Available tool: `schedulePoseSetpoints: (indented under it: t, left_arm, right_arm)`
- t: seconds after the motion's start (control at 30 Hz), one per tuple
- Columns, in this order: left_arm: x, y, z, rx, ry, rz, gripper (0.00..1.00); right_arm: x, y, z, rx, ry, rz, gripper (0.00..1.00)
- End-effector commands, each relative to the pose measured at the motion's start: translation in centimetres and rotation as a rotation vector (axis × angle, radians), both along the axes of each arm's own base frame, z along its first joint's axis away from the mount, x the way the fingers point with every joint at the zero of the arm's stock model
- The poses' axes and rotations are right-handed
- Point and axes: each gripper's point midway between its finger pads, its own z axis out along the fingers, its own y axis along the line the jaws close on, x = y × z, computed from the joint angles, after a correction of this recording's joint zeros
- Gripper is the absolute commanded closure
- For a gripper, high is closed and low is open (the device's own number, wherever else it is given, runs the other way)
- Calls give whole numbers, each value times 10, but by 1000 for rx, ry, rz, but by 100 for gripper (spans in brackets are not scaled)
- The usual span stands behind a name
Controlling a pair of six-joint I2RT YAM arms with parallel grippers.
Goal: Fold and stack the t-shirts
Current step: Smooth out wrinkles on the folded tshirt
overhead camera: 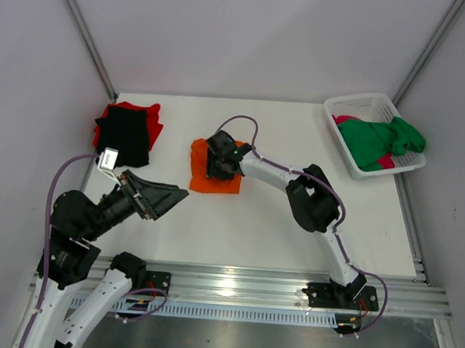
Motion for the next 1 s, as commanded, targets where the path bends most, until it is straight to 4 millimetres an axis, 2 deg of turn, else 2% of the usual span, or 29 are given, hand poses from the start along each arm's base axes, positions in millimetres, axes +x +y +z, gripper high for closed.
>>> schedulePoseSetpoints:
  t: [0.0, 0.13, 0.17, 0.2, 0.33, 0.4, 0.53, 0.67, 0.8, 0.83, 0.97]
  left_arm:
    - [-2, 3, 11, -15, -21, 13, 0]
    - [0, 2, 8, -9, -9, 13, 0]
    - [0, 2, 7, -9, -7, 13, 1]
    - [1, 2, 5, -8, -4, 14, 0]
    - [4, 0, 3, -7, 7, 13, 1]
    - [5, -1, 1, -4, 14, 8, 0]
    - [11, -6, -6, 7, 41, -12, 1]
    - [14, -13, -9, 8, 56, -50, 1]
    - [18, -19, -14, 10, 71, -81, 1]
    - [20, -20, -16, 15, 72, -82, 0]
    - [25, -22, -25, 28, 82, -84, 0]
  right_arm:
    - [-38, -34, -24, -139, 144, -60, 48]
    - [-71, -44, -31, -188, 193, -37, 48]
    - [-77, -44, -24, -177, 193, -30, 48]
    - [-89, -49, -30, -194, 208, -19, 48]
    - [-110, -57, -29, -223, 231, 14, 48]
    - [-117, -60, -21, -226, 226, 28, 48]
    - [-137, -69, -21, -233, 227, 47, 48]
    - [-143, -68, -13, -225, 171, 54, 48]
    - [-134, -54, 21, -144, 38, 75, 48]
    - [-130, -52, 38, -124, -7, 72, 47]
    - [-118, -43, 80, -76, -111, 79, 46]
